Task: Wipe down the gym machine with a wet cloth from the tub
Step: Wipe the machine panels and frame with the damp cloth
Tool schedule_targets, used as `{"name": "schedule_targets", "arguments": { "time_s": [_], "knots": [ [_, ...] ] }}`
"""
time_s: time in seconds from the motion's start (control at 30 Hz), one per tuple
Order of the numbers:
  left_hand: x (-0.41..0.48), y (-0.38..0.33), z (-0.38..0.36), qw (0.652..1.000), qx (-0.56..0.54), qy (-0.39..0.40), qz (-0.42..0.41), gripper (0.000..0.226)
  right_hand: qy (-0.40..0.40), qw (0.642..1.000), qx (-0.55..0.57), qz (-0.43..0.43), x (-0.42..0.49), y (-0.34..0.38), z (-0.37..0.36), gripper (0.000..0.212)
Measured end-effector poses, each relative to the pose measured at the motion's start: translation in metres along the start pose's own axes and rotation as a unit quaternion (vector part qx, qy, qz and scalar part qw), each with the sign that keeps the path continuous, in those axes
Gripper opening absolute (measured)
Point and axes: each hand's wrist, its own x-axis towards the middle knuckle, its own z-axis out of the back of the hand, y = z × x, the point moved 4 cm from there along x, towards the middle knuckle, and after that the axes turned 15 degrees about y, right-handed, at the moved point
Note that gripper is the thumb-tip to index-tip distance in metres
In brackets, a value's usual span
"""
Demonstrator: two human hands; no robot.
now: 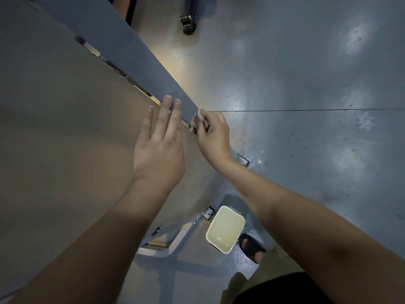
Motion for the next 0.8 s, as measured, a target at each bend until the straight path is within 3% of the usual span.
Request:
{"name": "schedule_targets", "arguments": {
  "time_s": [0.17, 0.33, 0.5, 0.7, 0.8],
  "knots": [
    [0.000, 0.005, -0.005, 1.000, 0.006, 0.025, -0.009, 0.072, 0.026, 0.978, 0.099, -0.184, 0.002, -0.058, -0.006, 0.020],
    [0.002, 0.003, -0.004, 1.000, 0.002, 0.020, -0.011, 0.069, 0.015, 0.994, 0.055, -0.089, -0.006, -0.014, -0.009, 0.022],
    [0.002, 0.001, 0.000, 1.000, -0.011, 0.027, -0.001, 0.071, 0.026, 0.972, 0.125, -0.199, 0.002, -0.056, -0.014, 0.018],
    [0.003, -0.011, 0.005, 0.997, -0.078, 0.015, 0.001, 0.065, 0.013, 0.991, 0.063, -0.120, -0.003, -0.035, -0.020, 0.020],
    [0.009, -0.024, 0.002, 0.995, -0.095, 0.023, -0.026, 0.065, -0.019, 0.982, 0.073, -0.173, 0.002, -0.074, -0.018, 0.024]
  ]
}}
